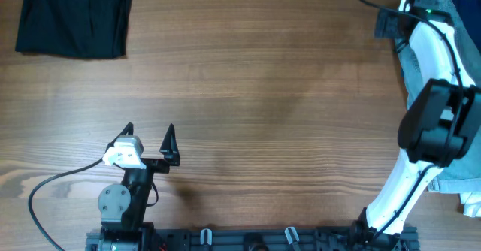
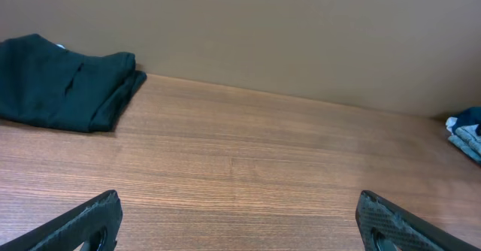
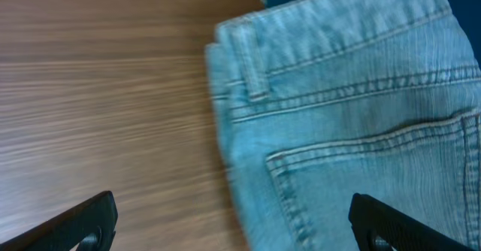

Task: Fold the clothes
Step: 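Reach the right gripper to the waistband of the light-blue denim shorts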

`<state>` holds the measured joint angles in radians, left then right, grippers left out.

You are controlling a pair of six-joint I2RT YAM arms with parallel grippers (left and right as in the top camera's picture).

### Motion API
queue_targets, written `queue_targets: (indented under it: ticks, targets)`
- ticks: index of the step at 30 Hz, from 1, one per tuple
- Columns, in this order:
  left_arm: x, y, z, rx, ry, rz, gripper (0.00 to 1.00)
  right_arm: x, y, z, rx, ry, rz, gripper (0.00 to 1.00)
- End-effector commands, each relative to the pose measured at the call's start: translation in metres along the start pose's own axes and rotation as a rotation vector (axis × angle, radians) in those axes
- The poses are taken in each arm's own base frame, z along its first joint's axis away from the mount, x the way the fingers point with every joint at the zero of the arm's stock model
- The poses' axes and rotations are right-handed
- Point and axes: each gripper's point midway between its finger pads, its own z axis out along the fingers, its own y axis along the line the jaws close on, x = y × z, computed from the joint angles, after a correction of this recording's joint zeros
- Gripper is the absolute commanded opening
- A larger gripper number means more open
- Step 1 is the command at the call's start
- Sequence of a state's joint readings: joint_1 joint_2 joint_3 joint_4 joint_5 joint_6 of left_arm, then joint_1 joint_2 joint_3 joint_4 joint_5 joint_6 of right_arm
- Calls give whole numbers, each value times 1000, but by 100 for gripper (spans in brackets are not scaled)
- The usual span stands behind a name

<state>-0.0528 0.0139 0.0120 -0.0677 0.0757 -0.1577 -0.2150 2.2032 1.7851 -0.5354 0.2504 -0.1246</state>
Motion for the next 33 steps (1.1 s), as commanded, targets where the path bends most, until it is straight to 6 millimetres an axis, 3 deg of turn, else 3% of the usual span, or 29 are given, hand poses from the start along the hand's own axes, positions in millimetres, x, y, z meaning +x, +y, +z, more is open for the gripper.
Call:
queue_targets:
  ticks: [1,9,17,33]
  targets:
    - [2,3,0,-11,1,19,100,7,-20,19,139,20,21,100]
    - [2,3,0,-11,1,19,100,7,-13,44,144,-10,5,100]
    - [2,3,0,-11,1,19,100,23,-6,67,148,25,-33,100]
    - [2,3,0,-12,0,19,100,48,-14,92,226,86,-70,100]
